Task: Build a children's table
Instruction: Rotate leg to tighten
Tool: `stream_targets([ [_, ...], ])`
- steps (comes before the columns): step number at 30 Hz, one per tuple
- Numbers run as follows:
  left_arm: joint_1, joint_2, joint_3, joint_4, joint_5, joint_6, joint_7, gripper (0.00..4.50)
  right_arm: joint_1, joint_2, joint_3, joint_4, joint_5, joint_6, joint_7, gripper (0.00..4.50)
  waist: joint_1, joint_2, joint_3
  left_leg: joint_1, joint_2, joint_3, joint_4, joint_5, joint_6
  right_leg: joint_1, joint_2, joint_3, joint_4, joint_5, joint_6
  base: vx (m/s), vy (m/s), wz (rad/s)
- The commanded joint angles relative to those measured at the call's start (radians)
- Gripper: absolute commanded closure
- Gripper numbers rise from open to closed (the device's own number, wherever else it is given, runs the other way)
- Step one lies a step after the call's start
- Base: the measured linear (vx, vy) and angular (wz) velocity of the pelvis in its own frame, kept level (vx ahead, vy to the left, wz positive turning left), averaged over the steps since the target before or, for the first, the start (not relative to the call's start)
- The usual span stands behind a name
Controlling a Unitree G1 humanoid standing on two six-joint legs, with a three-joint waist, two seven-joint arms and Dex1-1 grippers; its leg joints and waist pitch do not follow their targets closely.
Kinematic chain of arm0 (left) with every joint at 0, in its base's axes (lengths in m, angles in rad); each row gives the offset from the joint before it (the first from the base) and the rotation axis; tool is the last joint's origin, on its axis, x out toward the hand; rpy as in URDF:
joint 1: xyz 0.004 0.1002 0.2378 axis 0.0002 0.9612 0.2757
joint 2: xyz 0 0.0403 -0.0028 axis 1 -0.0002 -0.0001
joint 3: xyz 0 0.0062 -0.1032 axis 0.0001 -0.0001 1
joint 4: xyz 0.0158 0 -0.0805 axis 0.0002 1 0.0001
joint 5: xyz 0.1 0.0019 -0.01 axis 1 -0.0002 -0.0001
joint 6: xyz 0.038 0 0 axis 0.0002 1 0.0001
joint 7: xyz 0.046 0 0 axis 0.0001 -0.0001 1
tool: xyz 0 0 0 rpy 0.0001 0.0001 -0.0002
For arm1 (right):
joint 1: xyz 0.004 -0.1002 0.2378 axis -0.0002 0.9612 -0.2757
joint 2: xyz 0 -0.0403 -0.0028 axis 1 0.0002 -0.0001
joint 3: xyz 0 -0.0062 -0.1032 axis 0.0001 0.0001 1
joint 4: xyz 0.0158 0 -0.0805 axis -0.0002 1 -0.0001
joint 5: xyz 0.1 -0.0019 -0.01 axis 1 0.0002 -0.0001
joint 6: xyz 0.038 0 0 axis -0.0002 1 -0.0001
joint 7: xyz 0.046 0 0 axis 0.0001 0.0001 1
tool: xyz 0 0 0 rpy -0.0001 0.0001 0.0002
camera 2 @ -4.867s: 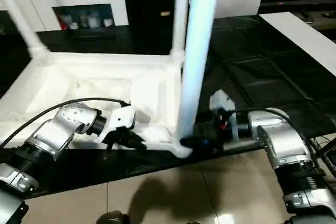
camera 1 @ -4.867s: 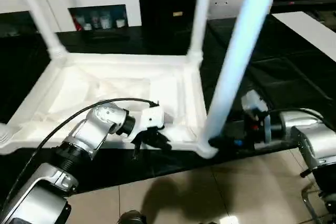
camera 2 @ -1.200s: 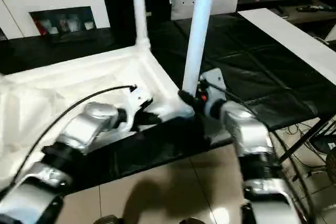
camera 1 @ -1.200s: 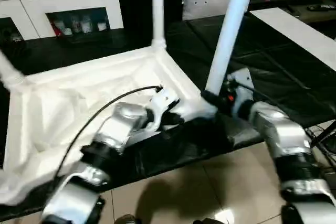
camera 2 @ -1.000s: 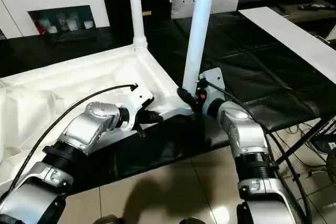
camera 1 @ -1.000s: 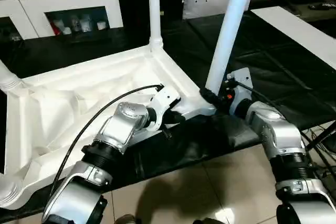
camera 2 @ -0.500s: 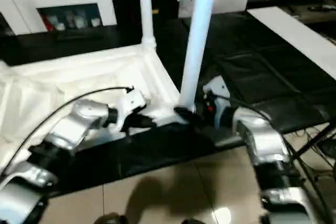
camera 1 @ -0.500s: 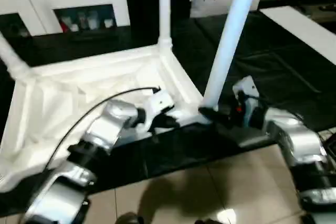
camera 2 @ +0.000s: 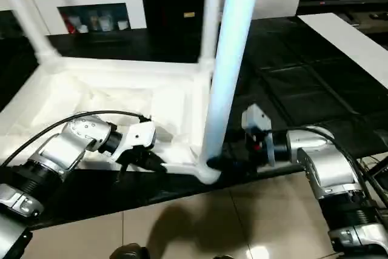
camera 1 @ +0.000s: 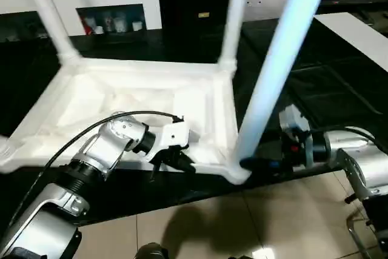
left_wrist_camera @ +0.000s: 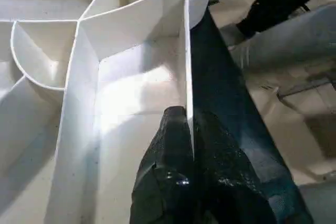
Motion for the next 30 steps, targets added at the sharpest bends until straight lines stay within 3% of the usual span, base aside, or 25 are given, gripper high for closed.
stream_targets([
  [1, -0.021, -0.009, -0.022, -0.019, -0.006, -0.028, -0.037, 4.50, -0.004, -0.009, 0.014, -0.012, 0.008, 0.014, 0.035, 1.33, -0.007, -0.011, -0.074, 0.017, 0.031, -0.002, -0.067, -0.207, 0.059, 0.055, -0.059, 0.051, -0.077, -0.279, -0.204, 0.000, 0.000, 0.00],
  [14, -0.015, -0.017, -0.012, -0.013, -0.015, -0.025, -0.038, 4.50, -0.008, 0.001, 0.024, -0.015, 0.036, 0.051, 0.047, 2.39, -0.004, -0.014, -0.076, 0.016, 0.030, -0.002, -0.064, -0.183, 0.061, 0.056, -0.058, 0.051, -0.074, -0.260, -0.203, 0.000, 0.000, 0.00],
  [17, -0.012, -0.027, 0.006, -0.025, -0.036, 0.011, -0.027, 4.50, 0.006, 0.009, 0.017, -0.039, 0.061, 0.082, 0.037, 2.46, -0.005, -0.015, -0.076, 0.016, 0.029, -0.001, -0.064, -0.182, 0.061, 0.057, -0.057, 0.051, -0.073, -0.257, -0.206, 0.000, 0.000, 0.00],
  [20, -0.015, -0.068, 0.048, -0.065, -0.076, 0.137, 0.035, 4.50, 0.016, 0.051, 0.005, -0.057, 0.053, 0.134, -0.075, 2.48, -0.005, -0.014, -0.075, 0.016, 0.029, -0.001, -0.065, -0.179, 0.056, 0.055, -0.057, 0.050, -0.074, -0.267, -0.207, 0.000, 0.000, 0.00],
  [21, -0.012, -0.073, 0.051, -0.067, -0.074, 0.147, 0.050, 4.50, 0.010, 0.071, -0.003, -0.051, 0.043, 0.141, -0.121, 2.49, -0.007, -0.008, -0.071, 0.015, 0.026, -0.004, -0.066, -0.195, 0.049, 0.055, -0.060, 0.049, -0.078, -0.301, -0.199, 0.000, 0.000, 0.00],
  [23, -0.002, -0.097, 0.060, -0.074, -0.065, 0.182, 0.105, 4.50, -0.013, 0.139, -0.027, -0.017, 0.009, 0.157, -0.270, 2.50, -0.014, -0.010, -0.068, 0.015, 0.023, -0.005, -0.070, -0.219, 0.032, 0.055, -0.059, 0.047, -0.085, -0.353, -0.177, 0.000, 0.000, 0.00],
  [24, 0.000, -0.106, 0.063, -0.075, -0.064, 0.194, 0.122, 4.50, -0.020, 0.154, -0.032, -0.005, -0.001, 0.158, -0.305, 2.50, -0.026, -0.013, -0.067, 0.009, 0.021, -0.009, -0.074, -0.226, 0.017, 0.059, -0.058, 0.044, -0.084, -0.371, -0.165, 0.000, 0.000, 0.00],
  [25, 0.003, -0.137, 0.076, -0.073, -0.061, 0.233, 0.178, 4.50, -0.040, 0.198, -0.044, 0.025, -0.027, 0.166, -0.400, 2.51, -0.042, -0.012, -0.063, 0.009, 0.020, -0.010, -0.075, -0.246, 0.003, 0.055, -0.057, 0.042, -0.088, -0.405, -0.156, 0.000, 0.000, 0.00],
  [29, -0.004, -0.207, 0.100, -0.055, -0.050, 0.294, 0.306, 4.50, -0.083, 0.290, -0.066, 0.074, -0.074, 0.205, -0.596, 2.53, -0.075, -0.014, -0.066, 0.011, 0.014, -0.010, -0.071, -0.246, 0.003, 0.056, -0.056, 0.041, -0.096, -0.423, -0.144, 0.000, 0.000, 0.00],
  [30, -0.008, -0.230, 0.110, -0.044, -0.039, 0.309, 0.357, 4.50, -0.096, 0.319, -0.073, 0.092, -0.088, 0.205, -0.656, 2.53, -0.078, -0.022, -0.068, 0.009, 0.013, -0.008, -0.069, -0.236, 0.009, 0.058, -0.056, 0.042, -0.096, -0.413, -0.142, 0.000, 0.000, 0.00],
])
